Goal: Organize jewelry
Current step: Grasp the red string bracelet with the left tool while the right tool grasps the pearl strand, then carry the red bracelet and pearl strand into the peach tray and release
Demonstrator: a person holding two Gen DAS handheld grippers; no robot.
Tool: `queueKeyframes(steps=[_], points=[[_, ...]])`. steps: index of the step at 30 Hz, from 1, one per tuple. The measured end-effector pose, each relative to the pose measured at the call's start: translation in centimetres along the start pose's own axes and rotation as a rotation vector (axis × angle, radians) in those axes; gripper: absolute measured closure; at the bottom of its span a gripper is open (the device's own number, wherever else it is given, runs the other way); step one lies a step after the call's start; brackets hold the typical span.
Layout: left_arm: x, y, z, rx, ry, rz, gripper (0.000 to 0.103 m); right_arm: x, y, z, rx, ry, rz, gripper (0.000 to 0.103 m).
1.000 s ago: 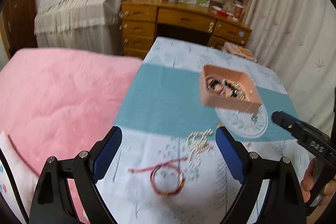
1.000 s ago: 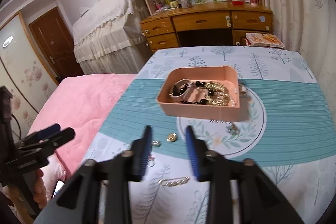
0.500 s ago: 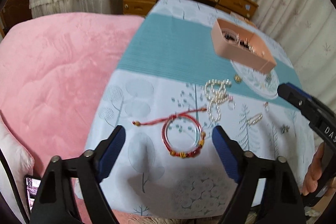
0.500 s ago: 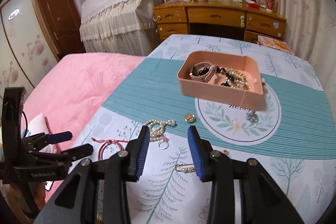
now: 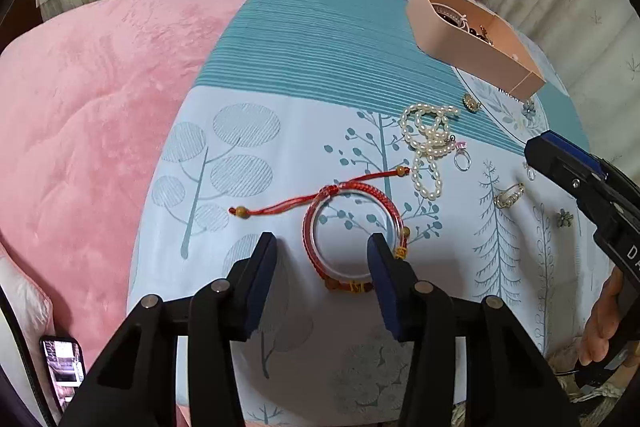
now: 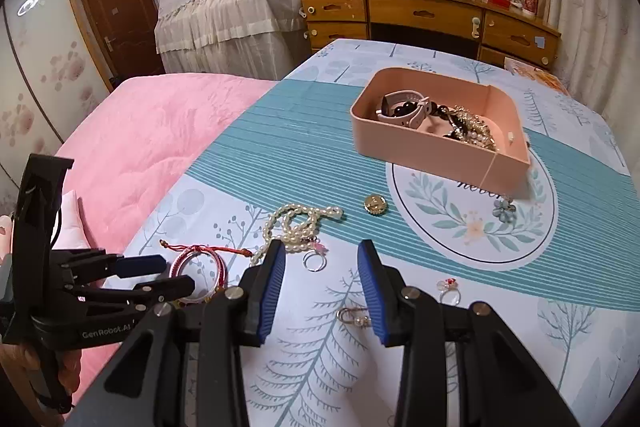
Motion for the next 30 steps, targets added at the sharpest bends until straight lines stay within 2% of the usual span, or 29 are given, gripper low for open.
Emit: queueKeyframes(steps=[1, 3, 4, 6, 11, 15, 23, 30], points=[[-0.1, -0.2, 0.1, -0.010, -0.001, 0.019, 0.063, 0.1, 0.0, 0.1, -0.002, 0.002, -0.001, 0.065], [-0.3, -0.5, 0.4, -0.061, -0.003, 0.085, 0.084, 0.2, 0.0, 0.3, -0.007, 0.007, 0.002, 0.065], [-0.3, -0.6, 0.6, -0.091, -0.005, 0.121, 0.089, 0.3, -0.1, 0.4, -0.010, 0.012, 0.005, 0.065], [-0.5, -0.8, 0.7, -0.087, -0.005, 0.146, 0.094, 0.5, -0.2, 0.7, -0.024, 0.025, 0.018, 0.065], [-0.9, -0.4, 0.9, -0.069, -0.020, 0.125, 0.099, 0.7, -0.5, 2.3, -0.089, 0.088, 0.079, 0.065], [-0.9, 0.4, 0.8, -0.046, -0.033, 0.088, 0.099, 0.1, -1.0, 4.2, -0.108, 0.137, 0.123, 0.065], [-0.5, 1.2, 0.5, -0.013, -0.051, 0.064, 0.099, -0.1, -0.5, 8.2, -0.100, 0.258, 0.166, 0.067], [-0.4, 1.4, 0.4, 0.020, -0.058, 0.047, 0.099, -0.8, 0.6, 9.8, -0.049, 0.271, 0.128, 0.071]])
Point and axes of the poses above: each gripper's, at about its wrist camera, not at the fingertips, and z roughly the way its jaws point, y to its left, x to its underside, the point moved 4 cm from there along z, roughly the way its jaws point, and after that the axes turned 15 degrees about -y, right-handed, at the moved point
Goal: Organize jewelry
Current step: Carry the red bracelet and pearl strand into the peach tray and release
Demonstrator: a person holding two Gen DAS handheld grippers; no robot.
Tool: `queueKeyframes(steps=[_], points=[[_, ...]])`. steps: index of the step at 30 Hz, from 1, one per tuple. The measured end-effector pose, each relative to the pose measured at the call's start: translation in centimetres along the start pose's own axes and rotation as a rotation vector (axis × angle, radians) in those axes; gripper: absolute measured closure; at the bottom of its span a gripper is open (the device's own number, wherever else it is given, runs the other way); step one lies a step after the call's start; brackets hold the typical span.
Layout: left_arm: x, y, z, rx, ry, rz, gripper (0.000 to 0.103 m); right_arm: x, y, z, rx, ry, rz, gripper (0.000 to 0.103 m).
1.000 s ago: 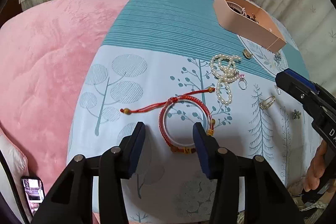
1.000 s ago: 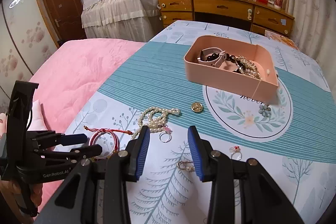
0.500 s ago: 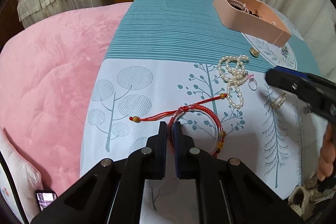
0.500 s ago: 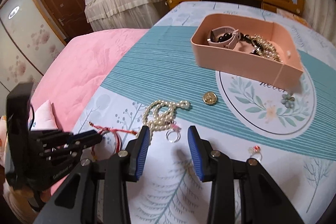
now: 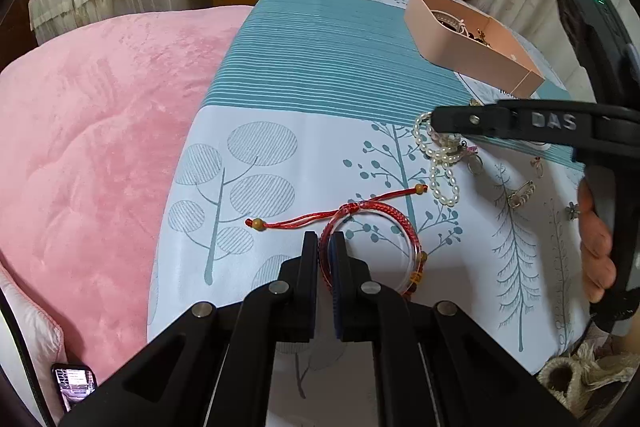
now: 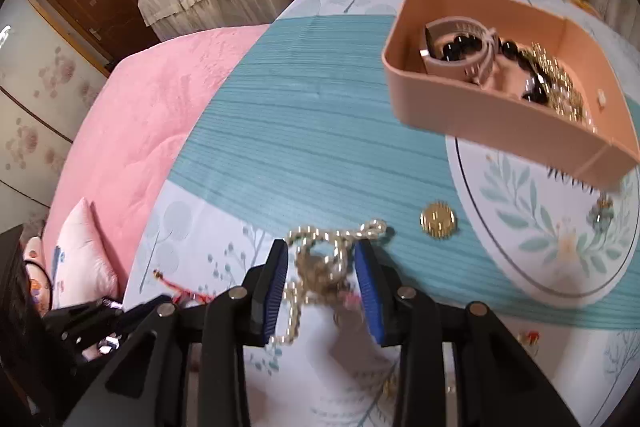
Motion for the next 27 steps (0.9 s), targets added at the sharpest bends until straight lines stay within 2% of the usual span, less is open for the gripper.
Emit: queueKeyframes(steps=[4, 6, 8, 9, 15, 20, 22, 27], points=[[0.0, 0.3, 0.0, 0.021, 0.002, -0.019, 0.099, -0.1, 0.9, 0.4, 0.043, 0.009, -0.093, 0.073], [0.0, 0.4, -0.1, 0.029, 0.003, -0.026, 0.099, 0.2, 1.6, 0.4, 0.075, 0.012, -0.200, 0.074], [0.0, 0.5, 0.0, 0.033, 0.003, -0.027, 0.099, 0.4, 1.6, 0.4, 0.098, 0.001, -0.232, 0.082], [0.0, 0.5, -0.1, 0.035, 0.003, -0.028, 0.099, 0.4, 1.4, 0.3, 0.101, -0.006, -0.235, 0.092], [0.0, 0.8, -0.1, 0.042, 0.001, -0.062, 0.099, 0.0, 0.7, -0.7, 0.049, -0.022, -0.168, 0.098], [-0.7, 0.8, -1.0, 0.070, -0.027, -0.116, 0.099, -1.1, 0.0, -3.7, -0.015, -0.075, -0.088, 0.098], [-1.2, 0.4, -1.6, 0.088, -0.044, -0.127, 0.099, -1.8, -0.2, -5.4, -0.040, -0.104, -0.064, 0.098], [-3.0, -0.8, -3.0, 0.129, -0.069, -0.119, 0.099, -4.9, -0.4, -11.3, -0.097, -0.244, -0.035, 0.098]])
Point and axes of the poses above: each gripper's, at about its wrist camera, not at the fingertips, and z roughly the way its jaws point, y to its left, x to its underside, the point moved 4 cm from there along z, roughly the way its jaws point, and after that the axes turned 15 degrees about -y, right-handed, at the moved point
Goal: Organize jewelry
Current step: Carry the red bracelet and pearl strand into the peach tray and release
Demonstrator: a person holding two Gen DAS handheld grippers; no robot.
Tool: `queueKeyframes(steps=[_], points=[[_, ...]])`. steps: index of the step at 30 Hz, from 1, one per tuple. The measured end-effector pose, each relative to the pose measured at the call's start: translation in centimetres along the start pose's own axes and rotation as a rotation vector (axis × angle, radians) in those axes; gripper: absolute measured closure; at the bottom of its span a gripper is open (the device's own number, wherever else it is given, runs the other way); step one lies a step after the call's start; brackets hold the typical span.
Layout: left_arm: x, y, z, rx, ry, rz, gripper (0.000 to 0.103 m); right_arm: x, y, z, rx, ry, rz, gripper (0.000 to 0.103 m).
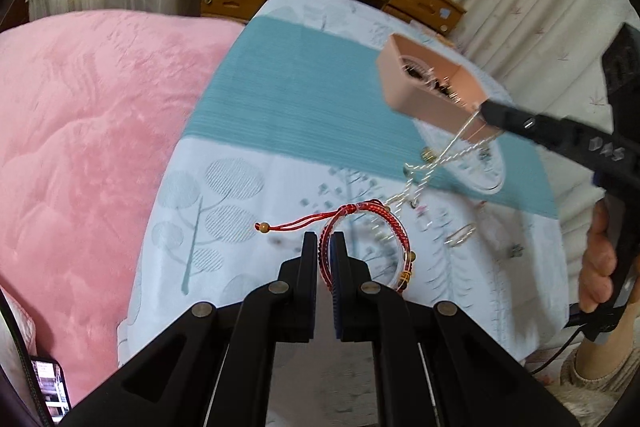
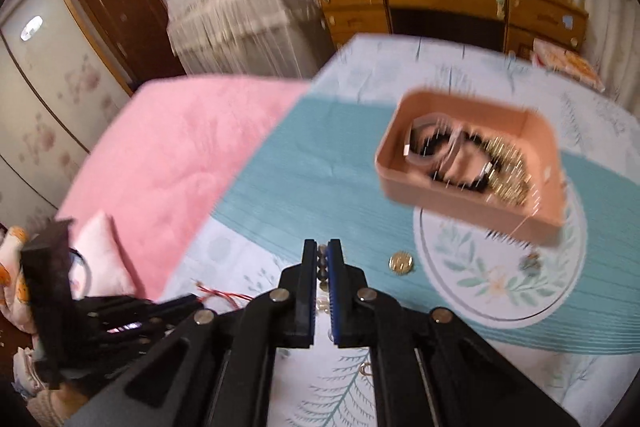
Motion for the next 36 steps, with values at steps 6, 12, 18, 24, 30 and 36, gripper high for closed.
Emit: queueKeyframes(steps=[6, 12, 18, 24, 30, 36], points=[[-4.3, -3.1, -1.1, 0.036, -0.062, 0.046, 0.099, -5.5, 0.1, -5.6, -0.020, -0.191, 0.005, 0.098], [-10.0, -7.8, -2.0, 0.061, -0.154, 0.126, 0.099, -9.7, -1.7, -8.1, 0.036, -0.326, 0.014, 0.098], [-14.5, -11.8, 0.3, 0.053, -0.196, 0.174, 0.099, -11.8, -6.0, -6.9, 0.123, -0.398, 0.083, 0.098], [-15.2, -13.9, 6.5, 0.026, -0.137, 0.182, 0.099, -11.6, -9.3, -3.7, 0.176, -0.371, 0.119, 0.098], [-13.5, -14.9, 13.4, 0.013, -0.042, 0.187, 0.099, -11.0, -11.0, -2.9, 0.191, -0.360, 0.148, 0.098], [-12.1, -15.5, 17.5, 0.000, 0.014, 0.204, 0.099, -10.5, -12.1, -3.0, 0.212, -0.355, 0.152, 0.098]])
Point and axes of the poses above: each gripper's, at about its wrist camera, not at the fingertips, and z roughly the way its jaws point, y to its left, x to its underside, the point moved 4 cm from there along z, roughly the way its jaws point, and after that the axes turned 15 degrees about -y, right-handed, at the moved point
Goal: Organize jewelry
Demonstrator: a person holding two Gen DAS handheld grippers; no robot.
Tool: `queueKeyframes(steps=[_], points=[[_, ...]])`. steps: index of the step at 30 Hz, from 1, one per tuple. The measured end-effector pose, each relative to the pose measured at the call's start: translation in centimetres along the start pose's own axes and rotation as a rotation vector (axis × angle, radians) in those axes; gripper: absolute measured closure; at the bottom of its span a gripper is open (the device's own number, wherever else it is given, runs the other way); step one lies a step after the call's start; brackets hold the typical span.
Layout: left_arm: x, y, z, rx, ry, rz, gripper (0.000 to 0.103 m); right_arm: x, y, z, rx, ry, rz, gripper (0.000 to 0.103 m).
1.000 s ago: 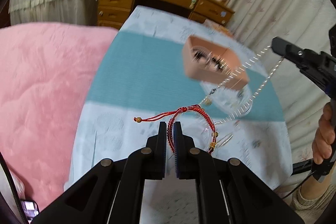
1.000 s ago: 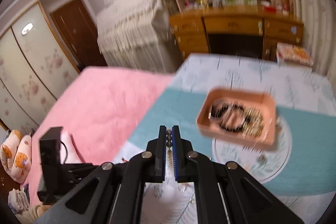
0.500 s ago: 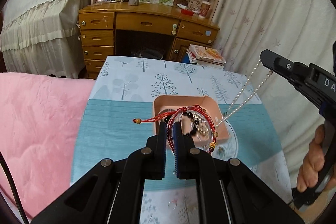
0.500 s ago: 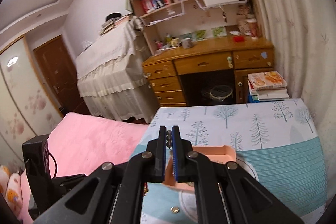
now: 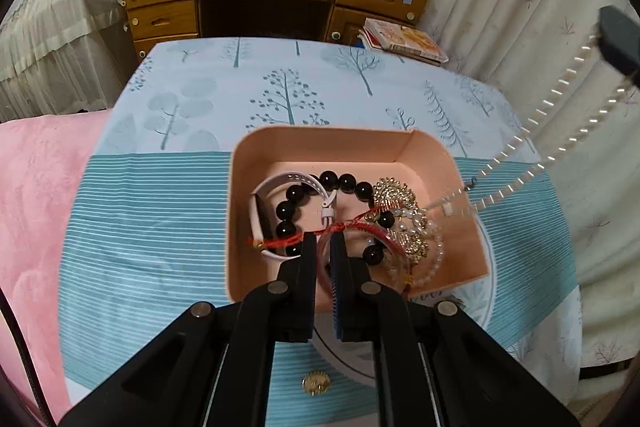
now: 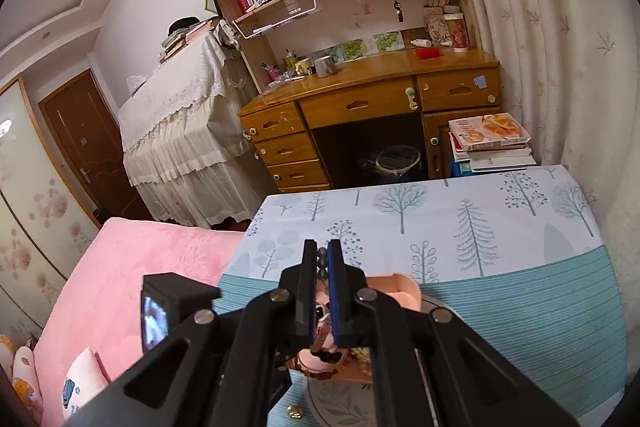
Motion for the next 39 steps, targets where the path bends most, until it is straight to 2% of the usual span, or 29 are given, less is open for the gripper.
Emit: queueKeyframes(steps=[1, 4, 6, 7, 8, 9, 11, 13, 19, 31, 34, 36, 39], points=[[0.2, -0.1, 0.3, 0.003, 0.001, 0.006, 0.099, 0.0, -0.2, 0.0, 0.004, 0.001, 0.004, 0.098], [0.5, -0.4, 0.5, 0.001, -0.004, 0.029, 0.089, 0.3, -0.7, -0.1, 0.017, 0.003, 0.013, 0.098], [0.5, -0.5, 0.3, -0.007, -0.014, 0.045, 0.067, 0.6, -1.0, 0.2, 0.039, 0.011, 0.004, 0.098], [0.5, -0.5, 0.2, -0.010, -0.023, 0.049, 0.059, 0.9, -1.2, 0.4, 0.046, 0.022, 0.002, 0.098], [0.5, -0.4, -0.1, -0.013, -0.035, 0.049, 0.046, 1.2, -1.3, 0.6, 0.050, 0.033, 0.005, 0.098], [0.3, -0.4, -0.4, -0.021, -0.052, 0.048, 0.038, 1.7, -1.5, 0.9, 0.054, 0.053, 0.007, 0.097], [0.1, -0.1, -1.1, -0.040, -0.083, 0.045, 0.033, 2.6, -1.8, 1.6, 0.067, 0.092, 0.005, 0.097], [0.0, 0.2, -2.0, -0.049, -0.093, 0.036, 0.031, 3.7, -2.1, 2.1, 0.074, 0.129, 0.004, 0.097], [0.4, 1.0, -5.0, -0.060, -0.120, 0.002, 0.030, 5.5, -2.3, 1.6, 0.076, 0.163, 0.019, 0.097], [3.4, 1.1, -13.1, -0.090, -0.236, 0.000, 0.029, 8.9, 1.2, -4.3, 0.032, 0.139, -0.060, 0.097], [4.0, 0.9, -14.7, -0.096, -0.259, 0.009, 0.025, 9.2, 2.0, -6.0, 0.020, 0.122, -0.073, 0.096], [4.2, 0.7, -15.7, -0.098, -0.274, 0.016, 0.021, 9.4, 2.5, -7.4, 0.013, 0.105, -0.077, 0.090], [4.5, 0.2, -17.2, -0.105, -0.302, 0.033, 0.015, 9.4, 2.8, -9.3, 0.023, 0.064, -0.090, 0.067]])
Point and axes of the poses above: each gripper's, at about its wrist camera, not at the fingertips, and z roughly the way its jaws point, y to its left, x to its underside, the point moved 4 cm from there along z, roughly the way its jaws point, and after that the axes turned 15 degrees about -y, right-handed, at the moved point
